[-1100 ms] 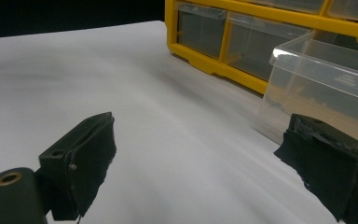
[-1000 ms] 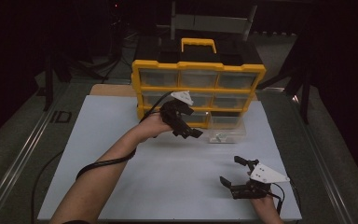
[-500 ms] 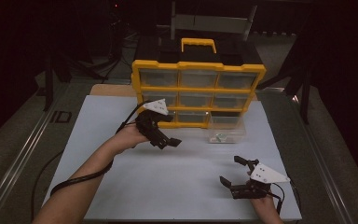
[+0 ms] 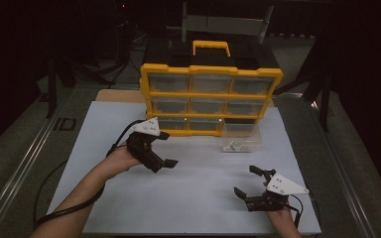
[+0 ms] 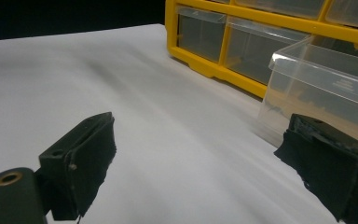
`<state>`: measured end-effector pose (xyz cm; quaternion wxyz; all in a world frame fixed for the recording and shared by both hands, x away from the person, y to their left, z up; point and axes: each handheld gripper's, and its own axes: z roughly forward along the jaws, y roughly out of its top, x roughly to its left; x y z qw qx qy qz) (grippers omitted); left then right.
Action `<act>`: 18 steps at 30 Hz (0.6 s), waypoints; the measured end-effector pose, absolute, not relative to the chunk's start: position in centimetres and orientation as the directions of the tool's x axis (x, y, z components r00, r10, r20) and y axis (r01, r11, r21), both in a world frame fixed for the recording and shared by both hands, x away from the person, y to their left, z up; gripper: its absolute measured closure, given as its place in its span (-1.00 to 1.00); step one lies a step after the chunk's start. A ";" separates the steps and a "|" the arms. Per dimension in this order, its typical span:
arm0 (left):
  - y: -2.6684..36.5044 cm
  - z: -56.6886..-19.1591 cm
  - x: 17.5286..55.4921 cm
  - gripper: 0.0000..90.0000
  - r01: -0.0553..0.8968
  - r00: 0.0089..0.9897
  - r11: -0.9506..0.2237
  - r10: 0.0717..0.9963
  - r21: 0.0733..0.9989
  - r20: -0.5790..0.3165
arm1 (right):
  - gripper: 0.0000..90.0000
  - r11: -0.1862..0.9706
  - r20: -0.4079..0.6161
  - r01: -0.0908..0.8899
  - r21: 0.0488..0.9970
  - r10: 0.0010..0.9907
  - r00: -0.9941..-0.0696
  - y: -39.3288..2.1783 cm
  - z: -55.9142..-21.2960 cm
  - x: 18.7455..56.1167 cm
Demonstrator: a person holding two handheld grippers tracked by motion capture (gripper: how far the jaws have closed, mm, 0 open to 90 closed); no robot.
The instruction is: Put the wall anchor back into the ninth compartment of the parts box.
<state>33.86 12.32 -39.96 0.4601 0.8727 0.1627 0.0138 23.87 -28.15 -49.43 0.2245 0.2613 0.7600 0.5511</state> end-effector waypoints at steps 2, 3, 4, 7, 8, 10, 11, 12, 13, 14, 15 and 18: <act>13.1 -40.5 33.5 -1.00 0.284 0.942 -0.514 0.307 0.809 -0.136 | -0.80 0.257 -0.054 0.149 0.955 0.642 -0.764 -28.1 -49.4 23.9; 13.4 -40.7 33.4 -1.00 0.295 0.938 -0.511 0.317 0.807 -0.141 | -0.80 0.258 -0.055 0.149 0.955 0.642 -0.765 -28.1 -49.4 23.9; 13.8 -41.0 33.2 -1.00 0.301 0.935 -0.509 0.326 0.807 -0.143 | -0.80 0.258 -0.054 0.148 0.955 0.641 -0.766 -28.1 -49.4 23.9; 14.9 -41.5 32.7 -1.00 0.313 0.928 -0.499 0.343 0.808 -0.147 | -0.80 0.258 -0.054 0.150 0.954 0.643 -0.764 -28.1 -49.4 23.9; 15.3 -41.7 32.5 -1.00 0.316 0.925 -0.491 0.351 0.812 -0.147 | -0.80 0.257 -0.053 0.151 0.954 0.643 -0.764 -28.1 -49.4 23.9; 16.0 -42.0 32.2 -1.00 0.330 0.918 -0.477 0.364 0.815 -0.158 | -0.80 0.259 -0.054 0.150 0.954 0.643 -0.764 -28.1 -49.4 23.9; 16.3 -42.2 32.0 -1.00 0.333 0.915 -0.474 0.371 0.815 -0.158 | -0.80 0.260 -0.056 0.149 0.954 0.642 -0.764 -28.1 -49.5 23.9; 16.5 -42.4 31.8 -1.00 0.335 0.913 -0.474 0.379 0.814 -0.155 | -0.80 0.261 -0.056 0.149 0.954 0.642 -0.765 -28.1 -49.5 23.9; 16.8 -42.6 31.6 -1.00 0.338 0.911 -0.474 0.383 0.813 -0.155 | -0.80 0.263 -0.059 0.148 0.954 0.642 -0.764 -28.0 -49.5 23.9; 17.0 -42.8 31.5 -1.00 0.344 0.908 -0.466 0.386 0.815 -0.163 | -0.80 0.262 -0.057 0.149 0.954 0.642 -0.764 -28.0 -49.5 23.9; 17.2 -43.0 31.4 -1.00 0.351 0.906 -0.463 0.388 0.814 -0.170 | -0.80 0.262 -0.056 0.151 0.953 0.642 -0.764 -28.0 -49.5 23.9; 17.8 -43.5 30.9 -1.00 0.363 0.900 -0.451 0.396 0.815 -0.182 | -0.80 0.263 -0.056 0.152 0.953 0.642 -0.765 -28.0 -49.5 23.9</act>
